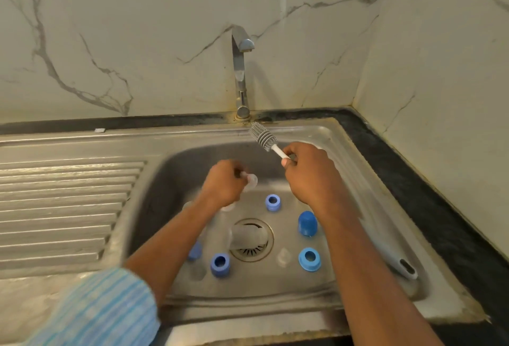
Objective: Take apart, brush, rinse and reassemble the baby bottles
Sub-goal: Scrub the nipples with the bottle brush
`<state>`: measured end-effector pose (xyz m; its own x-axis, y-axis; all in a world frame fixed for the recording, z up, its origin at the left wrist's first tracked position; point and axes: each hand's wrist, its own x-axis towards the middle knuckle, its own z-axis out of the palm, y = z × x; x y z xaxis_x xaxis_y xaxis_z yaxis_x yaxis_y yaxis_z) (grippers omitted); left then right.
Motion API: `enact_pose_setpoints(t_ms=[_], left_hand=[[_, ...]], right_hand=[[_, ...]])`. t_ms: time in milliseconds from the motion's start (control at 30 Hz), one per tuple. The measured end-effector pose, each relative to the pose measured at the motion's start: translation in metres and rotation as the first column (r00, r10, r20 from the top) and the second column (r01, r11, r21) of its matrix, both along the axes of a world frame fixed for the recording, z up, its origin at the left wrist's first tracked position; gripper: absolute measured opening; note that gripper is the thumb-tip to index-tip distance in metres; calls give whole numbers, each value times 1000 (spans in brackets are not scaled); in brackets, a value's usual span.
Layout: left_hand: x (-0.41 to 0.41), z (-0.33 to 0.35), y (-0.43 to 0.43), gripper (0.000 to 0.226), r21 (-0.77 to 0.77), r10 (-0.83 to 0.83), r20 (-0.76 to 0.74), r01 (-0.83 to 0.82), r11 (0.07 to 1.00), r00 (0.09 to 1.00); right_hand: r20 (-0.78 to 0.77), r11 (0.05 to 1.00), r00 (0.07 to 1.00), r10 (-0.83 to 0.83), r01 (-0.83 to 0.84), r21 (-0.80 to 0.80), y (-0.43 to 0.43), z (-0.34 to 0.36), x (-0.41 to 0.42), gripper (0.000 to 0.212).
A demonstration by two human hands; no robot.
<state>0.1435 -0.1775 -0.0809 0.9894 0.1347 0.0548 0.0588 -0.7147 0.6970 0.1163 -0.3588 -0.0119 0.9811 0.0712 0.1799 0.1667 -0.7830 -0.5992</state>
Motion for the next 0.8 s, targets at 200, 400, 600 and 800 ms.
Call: enact_pose_setpoints(t_ms=[200,400,600,800], left_hand=[[-59,34,32,16,-703,261,57,-146,696,964],[-53,36,51,14,-895,283,-63,-179,408,957],[-41,30,61,17,-955,296,-111,-185,234,949],[-37,30,70,11,-971,362,-133,-195,141,923]], right_hand=[[121,994,990,76,-66,-86,19,12,-19,12],[162,972,977,137,-101,-214,30,32,-4,26],[174,956,962,212,-167,-242,54,23,17,24],[150,949,962,228,-185,-253,48,5,20,19]])
